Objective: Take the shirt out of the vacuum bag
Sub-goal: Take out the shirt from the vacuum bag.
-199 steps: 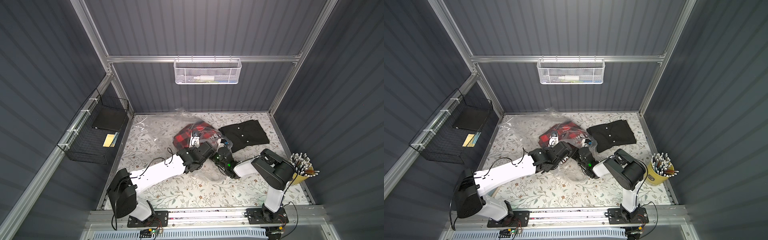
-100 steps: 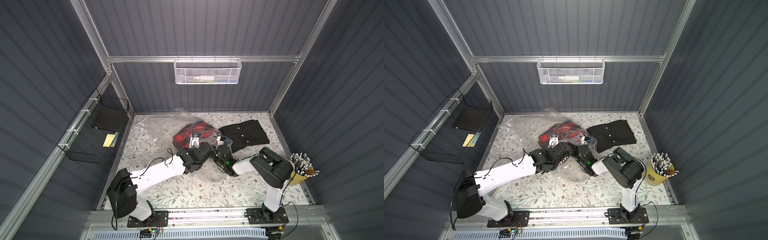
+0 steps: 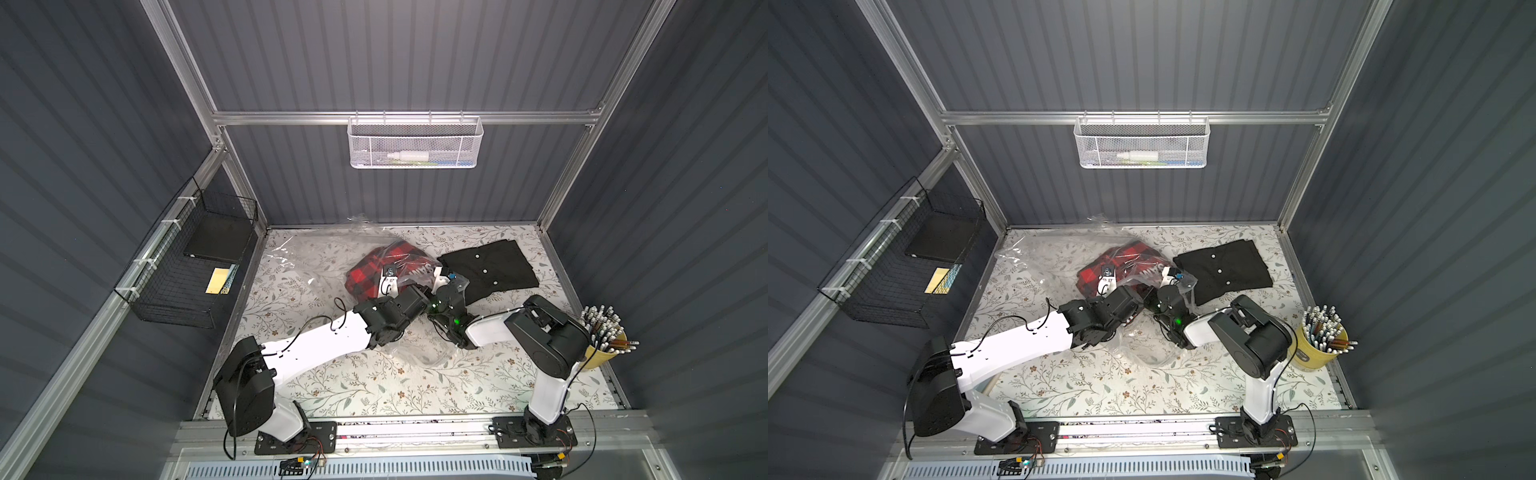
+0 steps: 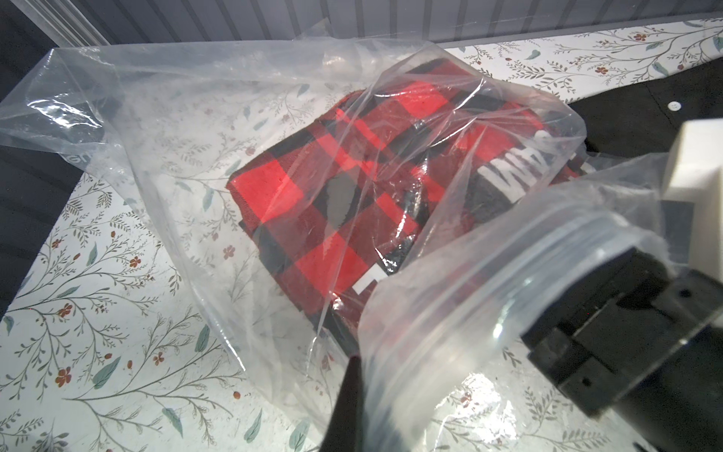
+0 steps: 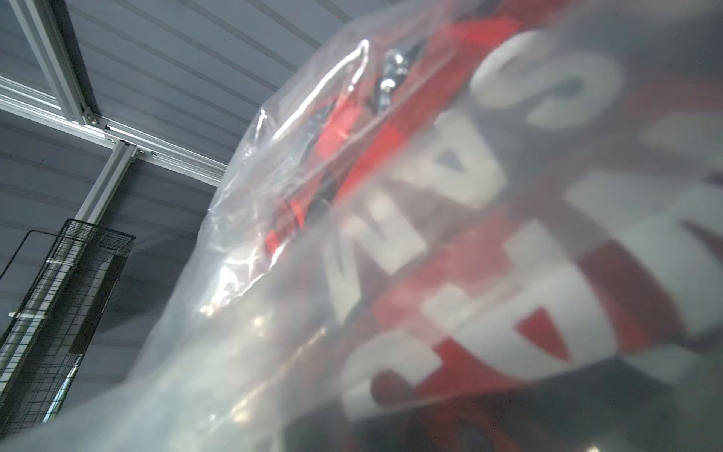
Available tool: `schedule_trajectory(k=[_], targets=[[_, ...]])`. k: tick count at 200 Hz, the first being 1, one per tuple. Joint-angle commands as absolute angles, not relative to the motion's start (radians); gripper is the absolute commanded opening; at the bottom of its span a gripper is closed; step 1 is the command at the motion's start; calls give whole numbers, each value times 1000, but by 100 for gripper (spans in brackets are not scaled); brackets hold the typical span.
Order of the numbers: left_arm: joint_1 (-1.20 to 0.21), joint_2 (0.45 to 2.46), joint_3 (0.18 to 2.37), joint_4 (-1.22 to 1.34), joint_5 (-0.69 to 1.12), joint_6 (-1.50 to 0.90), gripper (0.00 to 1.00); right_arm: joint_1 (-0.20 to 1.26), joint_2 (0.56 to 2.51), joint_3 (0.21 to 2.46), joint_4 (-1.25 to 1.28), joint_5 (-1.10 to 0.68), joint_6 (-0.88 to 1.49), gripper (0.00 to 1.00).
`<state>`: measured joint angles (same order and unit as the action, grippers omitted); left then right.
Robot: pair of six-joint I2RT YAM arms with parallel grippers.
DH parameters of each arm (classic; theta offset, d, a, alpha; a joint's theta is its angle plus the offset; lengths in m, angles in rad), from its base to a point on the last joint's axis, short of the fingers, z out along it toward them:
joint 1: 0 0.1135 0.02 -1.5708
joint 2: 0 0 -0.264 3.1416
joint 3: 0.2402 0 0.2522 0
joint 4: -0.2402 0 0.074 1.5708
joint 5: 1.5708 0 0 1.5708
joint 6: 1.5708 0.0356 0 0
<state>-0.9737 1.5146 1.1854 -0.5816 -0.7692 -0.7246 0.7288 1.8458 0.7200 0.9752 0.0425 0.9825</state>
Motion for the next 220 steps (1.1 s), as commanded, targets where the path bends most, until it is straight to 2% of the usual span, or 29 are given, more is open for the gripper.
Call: schedule_trajectory(k=[1,93,178,220], targets=[[-977,1499,1175,-589,-758,-741,0,722,1784,679,1016,21,957,0],[-977,1519,1176,-574,-769,-728,0,737,1555,478,988,-34,942,0],[-978,1521,1164,-561,-769,-723,0,747,1292,386,821,0,881,0],[-978,1532,1172,-555,-767,-718,0,749,1221,358,771,15,870,0]])
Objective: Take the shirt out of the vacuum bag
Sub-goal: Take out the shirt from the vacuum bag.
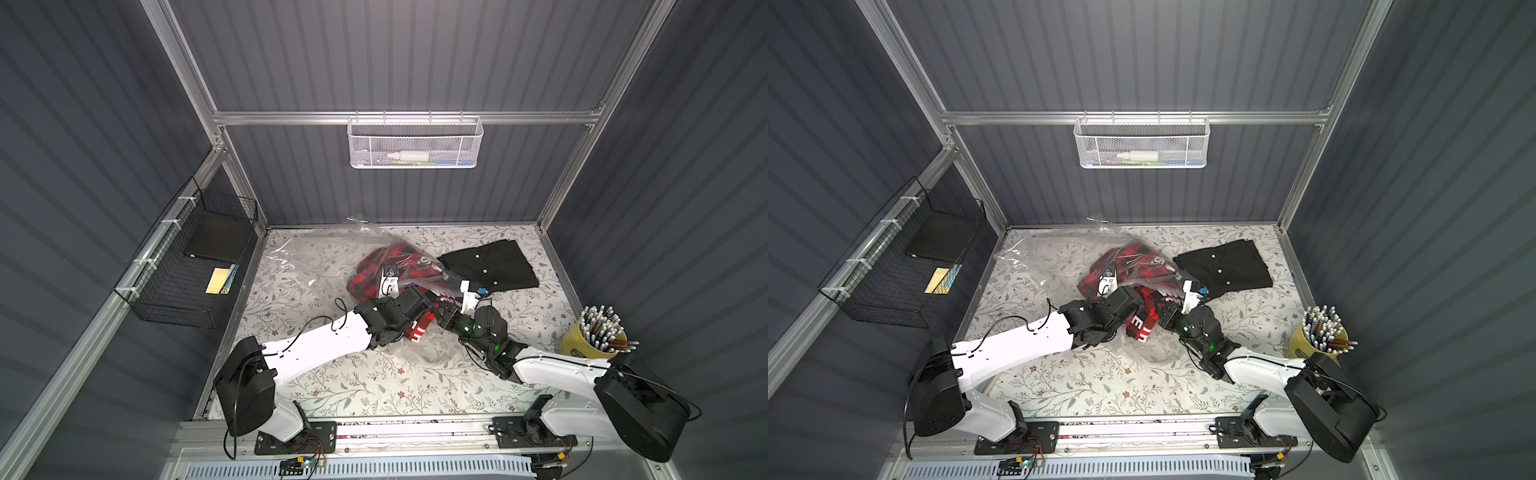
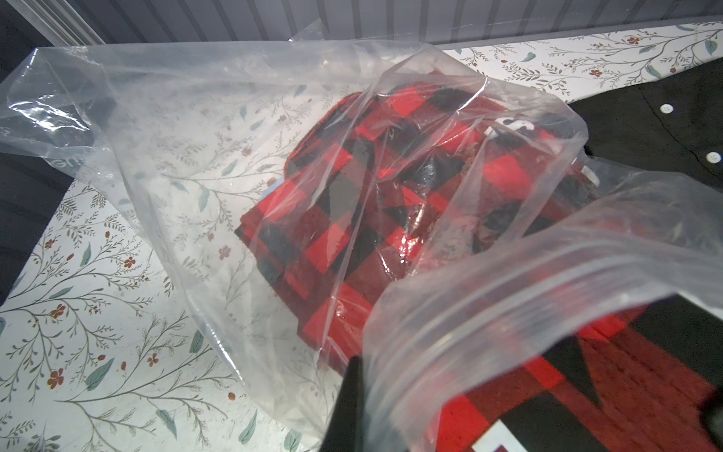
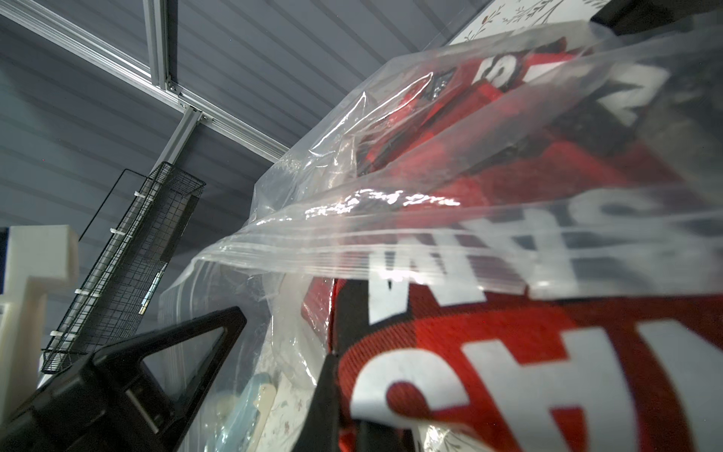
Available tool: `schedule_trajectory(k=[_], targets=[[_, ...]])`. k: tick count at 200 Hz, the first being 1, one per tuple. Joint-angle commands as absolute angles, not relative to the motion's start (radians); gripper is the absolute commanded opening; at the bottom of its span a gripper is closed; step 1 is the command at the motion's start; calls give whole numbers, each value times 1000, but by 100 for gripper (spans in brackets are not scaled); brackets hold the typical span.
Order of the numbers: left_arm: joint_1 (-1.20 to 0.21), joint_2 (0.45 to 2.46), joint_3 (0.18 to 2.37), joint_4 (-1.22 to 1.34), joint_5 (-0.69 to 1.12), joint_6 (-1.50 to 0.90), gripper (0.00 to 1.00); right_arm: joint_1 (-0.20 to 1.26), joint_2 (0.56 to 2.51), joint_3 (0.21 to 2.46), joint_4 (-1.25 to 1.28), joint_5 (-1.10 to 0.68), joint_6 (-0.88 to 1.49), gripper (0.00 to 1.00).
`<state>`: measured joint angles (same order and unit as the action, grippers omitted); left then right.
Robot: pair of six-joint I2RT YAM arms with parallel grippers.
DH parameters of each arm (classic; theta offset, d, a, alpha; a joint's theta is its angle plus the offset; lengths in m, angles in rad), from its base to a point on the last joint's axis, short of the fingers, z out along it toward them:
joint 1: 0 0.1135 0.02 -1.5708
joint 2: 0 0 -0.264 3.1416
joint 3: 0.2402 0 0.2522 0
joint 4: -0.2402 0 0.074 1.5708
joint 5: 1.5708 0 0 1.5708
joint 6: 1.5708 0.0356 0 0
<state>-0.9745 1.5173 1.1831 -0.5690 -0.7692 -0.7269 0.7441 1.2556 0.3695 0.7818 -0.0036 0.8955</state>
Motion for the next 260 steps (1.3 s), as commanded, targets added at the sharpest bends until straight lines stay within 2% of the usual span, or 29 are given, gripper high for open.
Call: schedule_trajectory(k=[1,146,260], targets=[[-978,1532,1173,-555,-767,-719,0,750,1221,358,771,14,870,0],[-978,1567,1178,-532,-758,-718,0,772,803,342,469,55,835,0],[-978,1566,1167,-537,-764,-730,0,773,577,543,159,15,744,0]])
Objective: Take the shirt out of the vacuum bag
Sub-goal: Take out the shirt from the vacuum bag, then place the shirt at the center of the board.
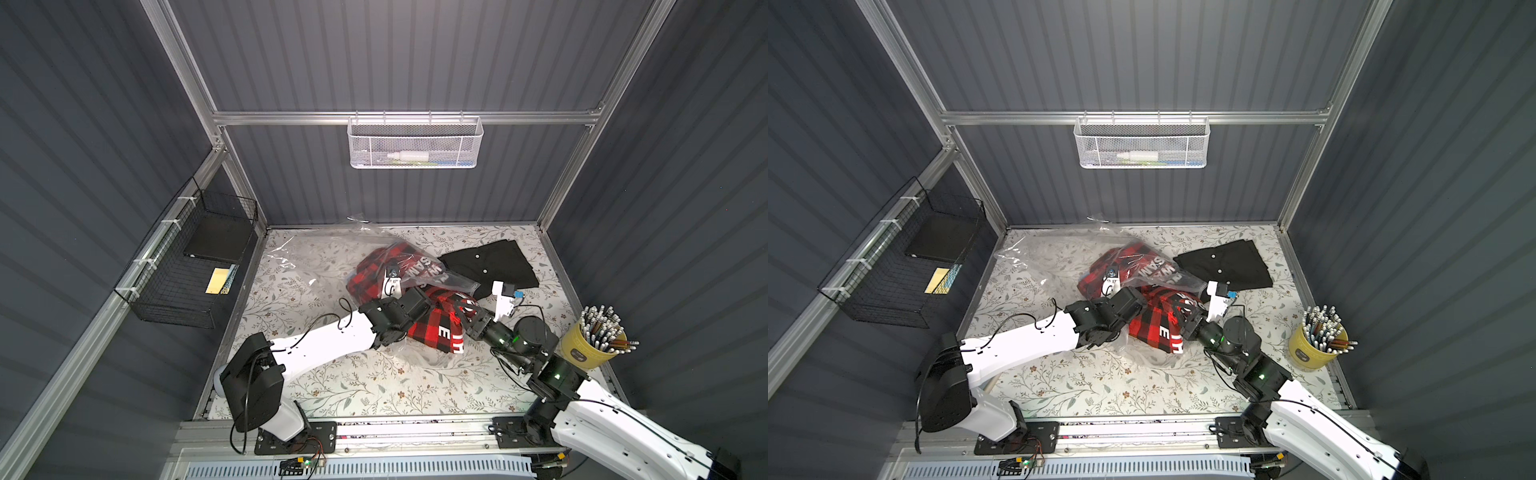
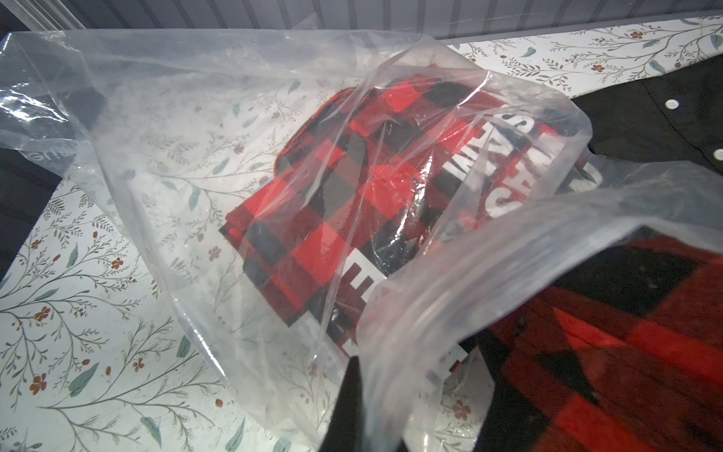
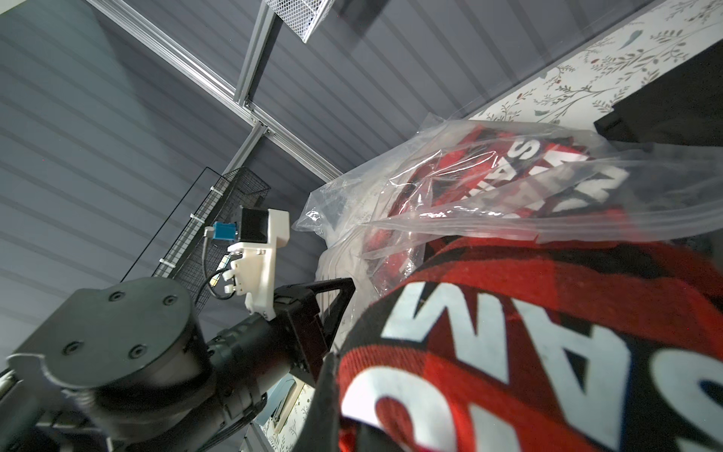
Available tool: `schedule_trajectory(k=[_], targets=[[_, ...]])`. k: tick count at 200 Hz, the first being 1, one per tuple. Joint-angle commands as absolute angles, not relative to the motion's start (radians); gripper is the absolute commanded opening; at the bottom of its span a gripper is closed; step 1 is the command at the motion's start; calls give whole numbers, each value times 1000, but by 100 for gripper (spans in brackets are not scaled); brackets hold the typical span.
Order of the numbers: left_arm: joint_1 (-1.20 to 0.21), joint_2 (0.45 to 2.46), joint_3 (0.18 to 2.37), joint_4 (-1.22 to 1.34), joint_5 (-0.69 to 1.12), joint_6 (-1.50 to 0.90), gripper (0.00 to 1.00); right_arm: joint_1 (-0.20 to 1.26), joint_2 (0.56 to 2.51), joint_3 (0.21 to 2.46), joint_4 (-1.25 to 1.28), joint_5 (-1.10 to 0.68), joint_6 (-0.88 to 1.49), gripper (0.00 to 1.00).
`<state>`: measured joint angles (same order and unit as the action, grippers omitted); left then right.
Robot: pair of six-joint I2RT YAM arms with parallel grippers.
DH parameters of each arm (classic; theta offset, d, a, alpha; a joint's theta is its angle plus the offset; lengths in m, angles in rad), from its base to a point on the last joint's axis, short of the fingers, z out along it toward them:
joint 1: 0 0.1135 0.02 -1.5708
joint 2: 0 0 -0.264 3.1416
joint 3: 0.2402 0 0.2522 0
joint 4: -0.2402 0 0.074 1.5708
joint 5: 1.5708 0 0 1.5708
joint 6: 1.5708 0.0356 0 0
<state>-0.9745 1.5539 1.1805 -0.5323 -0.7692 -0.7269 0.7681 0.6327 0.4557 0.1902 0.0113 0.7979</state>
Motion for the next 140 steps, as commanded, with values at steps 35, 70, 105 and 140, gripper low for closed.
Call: schedule_trajectory(k=[35,70,105,140], targets=[[-977,1566,1161,-547,-770,-735,0,774,557,634,98,44,702,0],[-977,1559,1155,-567,-788,-740,0,774,549,710,57,110,654,0],[-977,1538,1128,-579,-793,-744,0,772,569,831,-20,191,560,0],[-978,1521,1114,-596,-808,-752,0,751,621,940,-77,233,499,0]])
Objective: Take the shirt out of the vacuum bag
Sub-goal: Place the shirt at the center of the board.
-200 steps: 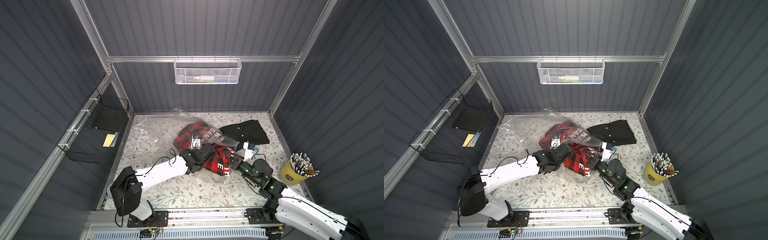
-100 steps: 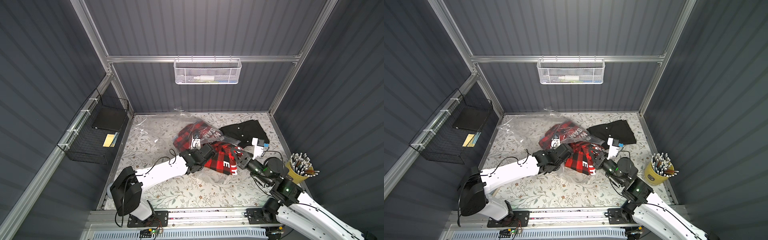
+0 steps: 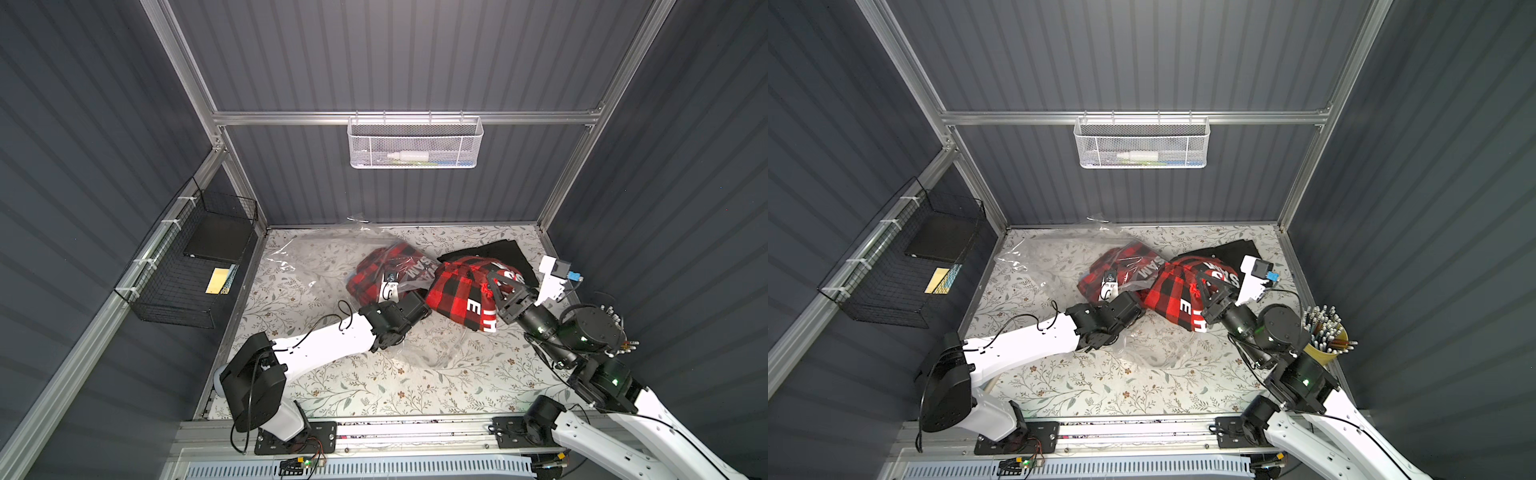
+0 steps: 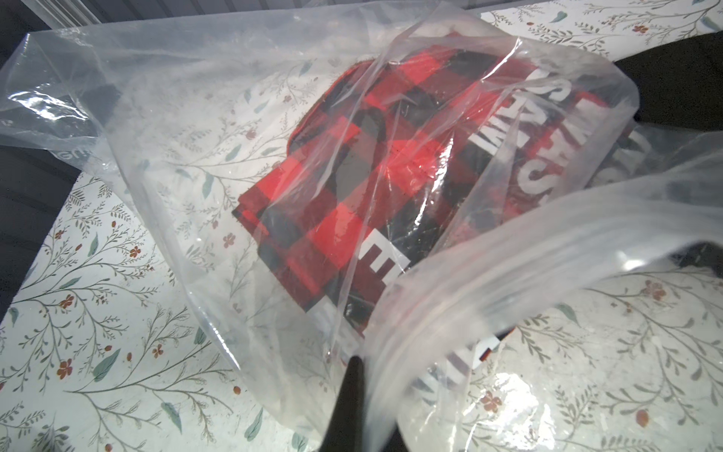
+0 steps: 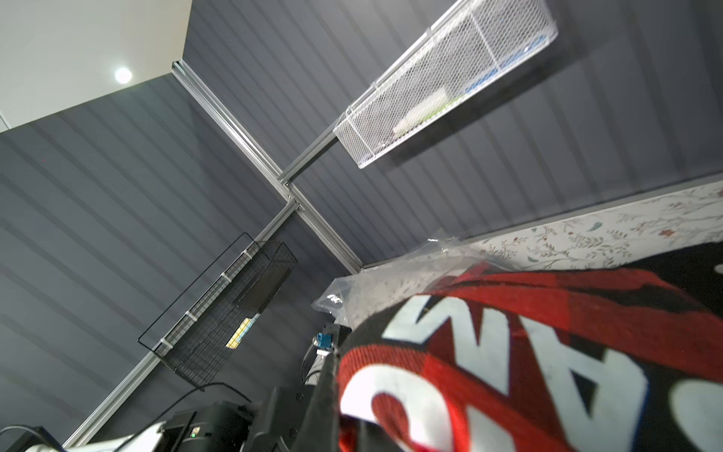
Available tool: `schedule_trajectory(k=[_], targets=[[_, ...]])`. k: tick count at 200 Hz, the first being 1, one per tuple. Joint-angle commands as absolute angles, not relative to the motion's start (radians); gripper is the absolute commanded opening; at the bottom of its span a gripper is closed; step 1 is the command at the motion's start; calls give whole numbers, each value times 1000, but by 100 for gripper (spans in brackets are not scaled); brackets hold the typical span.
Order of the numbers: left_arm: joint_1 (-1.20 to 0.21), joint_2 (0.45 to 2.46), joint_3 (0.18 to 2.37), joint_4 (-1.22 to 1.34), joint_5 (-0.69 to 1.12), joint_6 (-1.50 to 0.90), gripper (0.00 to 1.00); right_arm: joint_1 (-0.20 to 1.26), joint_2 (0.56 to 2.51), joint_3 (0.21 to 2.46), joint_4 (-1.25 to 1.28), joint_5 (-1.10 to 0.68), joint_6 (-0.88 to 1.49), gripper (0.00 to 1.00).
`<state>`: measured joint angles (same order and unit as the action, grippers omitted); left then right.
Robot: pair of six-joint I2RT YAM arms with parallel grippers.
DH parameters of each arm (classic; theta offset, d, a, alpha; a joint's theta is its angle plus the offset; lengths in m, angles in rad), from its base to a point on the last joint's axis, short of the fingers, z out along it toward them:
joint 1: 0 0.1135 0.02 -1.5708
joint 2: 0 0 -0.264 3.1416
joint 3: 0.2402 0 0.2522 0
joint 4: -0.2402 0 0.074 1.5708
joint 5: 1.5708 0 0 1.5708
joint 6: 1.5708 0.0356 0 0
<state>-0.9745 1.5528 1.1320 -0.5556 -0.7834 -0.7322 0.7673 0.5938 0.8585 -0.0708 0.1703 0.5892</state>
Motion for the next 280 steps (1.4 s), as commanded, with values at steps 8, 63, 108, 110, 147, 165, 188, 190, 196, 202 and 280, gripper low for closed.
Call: schedule_trajectory(k=[8,63,108,110,147,165,188,190,196,202,280], targets=[[-978,1517,1112,-597,-809,-753,0,732,646,969,-90,222,484,0],[-977,1500,1113,-618,-822,-770,0,289,784,1049,-38,-184,577,0],[-978,1502,1111,-618,-810,-775,0,135,874,1058,76,-298,671,0],[-979,1502,1112,-618,-810,-775,0,127,878,1055,81,-300,677,0],[-979,1506,1118,-615,-798,-776,0,72,948,984,200,-271,712,0],[-978,1505,1119,-620,-797,-777,0,66,996,976,244,-234,705,0],[-977,1496,1116,-627,-802,-781,0,50,1077,997,265,-213,685,0],[-978,1495,1116,-627,-802,-782,0,48,1083,997,268,-213,684,0],[-978,1491,1112,-628,-803,-784,0,37,1103,997,281,-219,685,0],[-977,1489,1109,-629,-805,-785,0,26,1123,996,297,-227,687,0],[-978,1479,1086,-630,-807,-799,0,-29,1371,965,493,-271,689,0]])
